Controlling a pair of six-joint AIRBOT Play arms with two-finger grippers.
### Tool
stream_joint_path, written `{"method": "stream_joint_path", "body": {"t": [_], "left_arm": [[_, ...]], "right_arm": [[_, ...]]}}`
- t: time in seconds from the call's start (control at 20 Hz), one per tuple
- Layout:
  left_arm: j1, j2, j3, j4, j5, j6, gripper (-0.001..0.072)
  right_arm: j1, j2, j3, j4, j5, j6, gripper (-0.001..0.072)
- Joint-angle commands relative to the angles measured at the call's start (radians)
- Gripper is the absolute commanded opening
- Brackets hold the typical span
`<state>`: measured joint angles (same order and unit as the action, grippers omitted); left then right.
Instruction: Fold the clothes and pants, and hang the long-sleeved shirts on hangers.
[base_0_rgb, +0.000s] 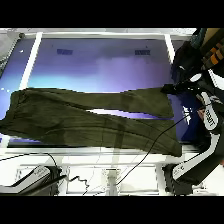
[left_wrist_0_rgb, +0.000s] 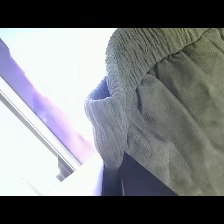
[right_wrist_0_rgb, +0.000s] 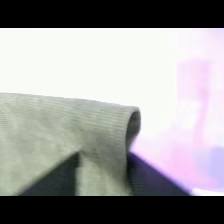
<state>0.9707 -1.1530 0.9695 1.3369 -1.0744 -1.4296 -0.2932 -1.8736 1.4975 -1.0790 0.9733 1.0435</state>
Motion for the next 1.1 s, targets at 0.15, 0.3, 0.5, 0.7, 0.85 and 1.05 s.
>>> {"method": "stream_joint_path", "body": {"t": [0.15, 0.3, 0.5, 0.7, 0.85, 1.05], "left_arm": [[-0.005, 0.001, 0.0, -0.002, 0.019, 0.001, 0.0048], [-0.005, 0.001, 0.0, -0.004, 0.035, 0.0, 0.0048], [-0.005, 0.001, 0.0, -0.006, 0.043, 0.001, 0.0048], [-0.005, 0.0, -0.002, -0.006, 0.042, 0.001, 0.0048], [-0.005, 0.0, -0.052, -0.003, 0.045, 0.005, 0.0048], [-0.005, 0.0, -0.147, -0.055, 0.134, 0.005, 0.0048]], "right_arm": [[0.014, -0.005, 0.042, -0.05, -0.13, 0.035, 0.0017], [-0.002, -0.005, 0.103, -0.051, -0.228, 0.196, 0.0017], [-0.008, -0.005, 0.186, -0.052, -0.341, 0.285, 0.0017], [-0.008, -0.005, 0.206, -0.052, -0.435, 0.332, 0.0017], [-0.007, -0.006, 0.206, -0.051, -0.503, 0.336, 0.0017], [-0.007, -0.023, 0.206, -0.051, -0.515, 0.336, 0.0018]]}}
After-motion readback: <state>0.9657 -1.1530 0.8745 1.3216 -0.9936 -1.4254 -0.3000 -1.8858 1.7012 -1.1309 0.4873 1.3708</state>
